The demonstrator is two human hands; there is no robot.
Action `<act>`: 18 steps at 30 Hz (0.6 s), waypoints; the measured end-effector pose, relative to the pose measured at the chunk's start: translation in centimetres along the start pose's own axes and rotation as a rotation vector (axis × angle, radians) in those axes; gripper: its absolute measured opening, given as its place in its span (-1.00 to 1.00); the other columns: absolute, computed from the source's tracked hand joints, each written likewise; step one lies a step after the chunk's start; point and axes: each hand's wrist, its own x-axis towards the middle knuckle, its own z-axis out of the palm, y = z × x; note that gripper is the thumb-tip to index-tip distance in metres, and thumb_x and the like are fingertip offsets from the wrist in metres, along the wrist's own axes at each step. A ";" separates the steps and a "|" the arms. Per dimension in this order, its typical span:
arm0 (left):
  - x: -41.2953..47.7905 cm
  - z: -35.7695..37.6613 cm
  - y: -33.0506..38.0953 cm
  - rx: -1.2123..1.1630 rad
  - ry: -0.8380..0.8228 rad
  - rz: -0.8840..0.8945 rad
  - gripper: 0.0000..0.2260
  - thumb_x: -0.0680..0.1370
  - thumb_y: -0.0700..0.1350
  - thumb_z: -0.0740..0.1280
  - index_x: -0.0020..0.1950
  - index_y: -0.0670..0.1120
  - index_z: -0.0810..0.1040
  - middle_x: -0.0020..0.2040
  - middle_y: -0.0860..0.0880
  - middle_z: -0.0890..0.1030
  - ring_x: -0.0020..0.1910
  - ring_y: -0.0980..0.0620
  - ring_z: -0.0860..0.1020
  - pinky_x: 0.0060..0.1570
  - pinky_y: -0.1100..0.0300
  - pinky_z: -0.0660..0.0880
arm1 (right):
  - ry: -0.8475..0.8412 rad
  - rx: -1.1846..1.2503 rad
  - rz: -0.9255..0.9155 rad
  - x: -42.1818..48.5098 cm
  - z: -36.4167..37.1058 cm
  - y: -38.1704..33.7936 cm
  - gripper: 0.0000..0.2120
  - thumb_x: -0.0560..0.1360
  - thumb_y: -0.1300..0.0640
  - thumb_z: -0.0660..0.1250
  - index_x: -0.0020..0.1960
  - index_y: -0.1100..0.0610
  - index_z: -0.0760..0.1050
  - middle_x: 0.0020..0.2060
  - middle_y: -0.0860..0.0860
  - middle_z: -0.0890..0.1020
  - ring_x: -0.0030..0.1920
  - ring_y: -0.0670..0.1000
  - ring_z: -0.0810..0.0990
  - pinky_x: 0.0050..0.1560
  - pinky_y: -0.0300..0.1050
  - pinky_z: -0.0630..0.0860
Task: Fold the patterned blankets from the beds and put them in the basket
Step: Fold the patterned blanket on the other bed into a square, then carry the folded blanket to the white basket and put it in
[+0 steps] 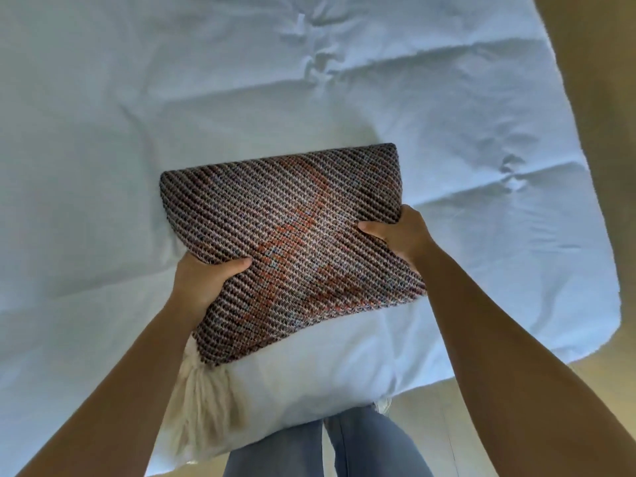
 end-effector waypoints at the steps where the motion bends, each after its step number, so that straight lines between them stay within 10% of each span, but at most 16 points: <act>1: -0.6 0.4 0.2 0.003 0.007 0.023 -0.42 0.18 -0.13 0.60 0.16 0.03 0.52 0.06 0.07 0.61 0.06 -0.02 0.57 0.12 -0.01 0.47 | 0.044 -0.014 -0.029 -0.8 -0.4 0.3 -0.37 0.28 -0.01 0.53 0.25 0.19 0.42 0.14 0.10 0.58 0.10 0.12 0.57 0.15 0.10 0.52; 18: -25.7 26.2 1.7 0.514 -0.682 0.526 -0.73 0.26 0.07 0.53 -0.11 0.13 0.57 -0.13 0.18 0.65 -0.12 0.14 0.62 -0.01 0.15 0.51 | 0.741 0.601 0.140 -30.4 -21.7 28.3 -0.67 0.27 0.11 0.55 -0.07 0.10 0.49 -0.18 0.00 0.64 -0.11 0.09 0.64 -0.12 -0.08 0.58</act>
